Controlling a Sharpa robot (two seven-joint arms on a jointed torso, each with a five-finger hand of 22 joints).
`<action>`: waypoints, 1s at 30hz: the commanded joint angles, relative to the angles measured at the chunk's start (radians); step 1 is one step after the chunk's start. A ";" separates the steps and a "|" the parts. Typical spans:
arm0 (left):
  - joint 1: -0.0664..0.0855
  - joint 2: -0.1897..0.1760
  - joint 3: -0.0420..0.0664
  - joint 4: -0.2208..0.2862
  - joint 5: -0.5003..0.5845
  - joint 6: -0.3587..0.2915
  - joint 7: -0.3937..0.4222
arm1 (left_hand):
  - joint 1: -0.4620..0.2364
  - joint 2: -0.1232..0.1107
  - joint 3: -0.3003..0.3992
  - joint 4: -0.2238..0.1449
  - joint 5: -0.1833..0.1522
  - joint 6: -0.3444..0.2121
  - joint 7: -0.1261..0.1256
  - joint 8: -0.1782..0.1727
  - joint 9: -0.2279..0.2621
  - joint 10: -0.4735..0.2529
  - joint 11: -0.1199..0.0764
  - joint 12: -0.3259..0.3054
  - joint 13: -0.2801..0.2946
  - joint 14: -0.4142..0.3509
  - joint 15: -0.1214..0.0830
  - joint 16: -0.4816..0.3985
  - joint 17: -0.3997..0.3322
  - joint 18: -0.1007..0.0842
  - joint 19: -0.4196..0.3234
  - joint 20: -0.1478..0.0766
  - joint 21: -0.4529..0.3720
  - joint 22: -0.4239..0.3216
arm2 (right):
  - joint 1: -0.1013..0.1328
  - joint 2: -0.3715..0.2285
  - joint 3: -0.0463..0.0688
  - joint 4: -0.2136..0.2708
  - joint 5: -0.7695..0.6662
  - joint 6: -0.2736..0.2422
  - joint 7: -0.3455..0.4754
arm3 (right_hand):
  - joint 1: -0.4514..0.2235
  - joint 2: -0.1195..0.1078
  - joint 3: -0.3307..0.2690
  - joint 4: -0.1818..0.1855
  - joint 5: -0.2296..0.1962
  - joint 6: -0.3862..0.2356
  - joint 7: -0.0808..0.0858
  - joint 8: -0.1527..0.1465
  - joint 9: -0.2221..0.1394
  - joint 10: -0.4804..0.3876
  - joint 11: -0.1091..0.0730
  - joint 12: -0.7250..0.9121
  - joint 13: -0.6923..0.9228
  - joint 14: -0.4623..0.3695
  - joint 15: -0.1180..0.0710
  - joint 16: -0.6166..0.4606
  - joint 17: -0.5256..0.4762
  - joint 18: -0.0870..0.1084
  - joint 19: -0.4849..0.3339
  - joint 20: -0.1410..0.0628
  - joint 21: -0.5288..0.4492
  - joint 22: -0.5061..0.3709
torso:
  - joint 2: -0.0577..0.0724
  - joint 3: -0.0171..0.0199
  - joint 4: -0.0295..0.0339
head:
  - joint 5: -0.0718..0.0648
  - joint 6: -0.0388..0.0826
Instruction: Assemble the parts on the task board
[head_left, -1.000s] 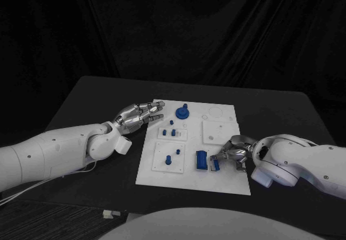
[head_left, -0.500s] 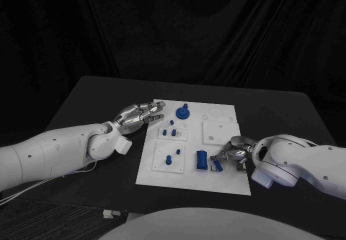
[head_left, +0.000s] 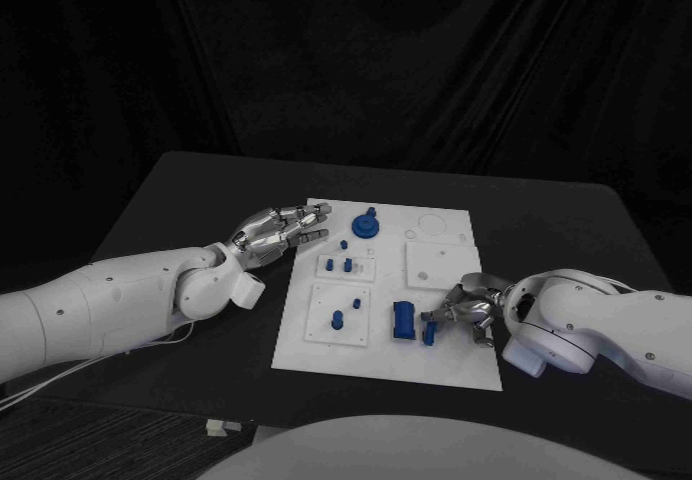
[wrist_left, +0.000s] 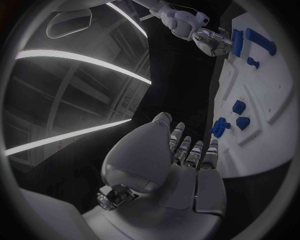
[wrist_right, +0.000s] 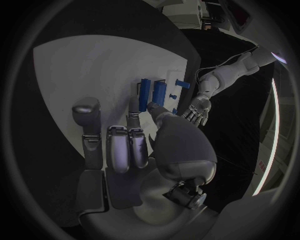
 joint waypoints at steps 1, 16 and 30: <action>-0.002 0.003 0.001 0.001 0.005 0.015 0.008 | -0.001 -0.004 0.006 0.001 0.002 -0.001 0.009 0.007 0.001 0.001 0.008 0.004 0.001 -0.001 -0.001 0.006 0.001 -0.006 0.004 -0.003 0.003 -0.002 | -0.003 0.001 0.000 0.002 -0.006 -0.003 -0.020 | 0.016 0.003 -0.003 0.003 0.007 -0.008 -0.013 0.048 0.052 0.104 -0.011 0.003 0.263 0.083 -0.011 -0.006 0.177 0.012 0.000 -0.011 -0.008 0.091 | 0.000 0.0000 0.0001 | 0.001 0.000; -0.002 0.003 0.001 0.000 0.005 0.019 0.004 | -0.001 -0.005 0.009 0.002 0.002 0.000 0.010 0.007 0.001 0.001 0.008 0.004 0.001 -0.001 -0.001 0.006 0.001 -0.006 0.004 -0.003 0.003 -0.002 | -0.003 0.001 0.000 0.005 -0.022 -0.019 -0.007 | 0.037 0.007 0.011 0.001 0.041 -0.027 -0.021 0.092 0.112 0.104 -0.018 0.003 0.263 0.081 -0.018 -0.014 0.167 0.012 0.000 -0.017 -0.017 0.090 | 0.000 0.0000 0.0000 | 0.004 0.000; -0.003 0.003 0.001 0.000 0.005 0.021 0.002 | -0.001 -0.005 0.009 0.002 0.002 0.000 0.010 0.007 0.001 0.001 0.008 0.004 0.001 -0.001 -0.001 0.006 0.001 -0.006 0.004 -0.003 0.003 -0.002 | -0.003 0.000 0.000 0.009 -0.066 -0.073 0.041 | 0.024 -0.006 0.001 0.015 0.009 -0.042 -0.019 0.097 0.129 0.104 -0.017 0.003 0.263 0.081 -0.018 -0.013 0.168 0.012 0.001 -0.017 -0.021 0.089 | 0.000 0.0001 0.0001 | 0.004 0.000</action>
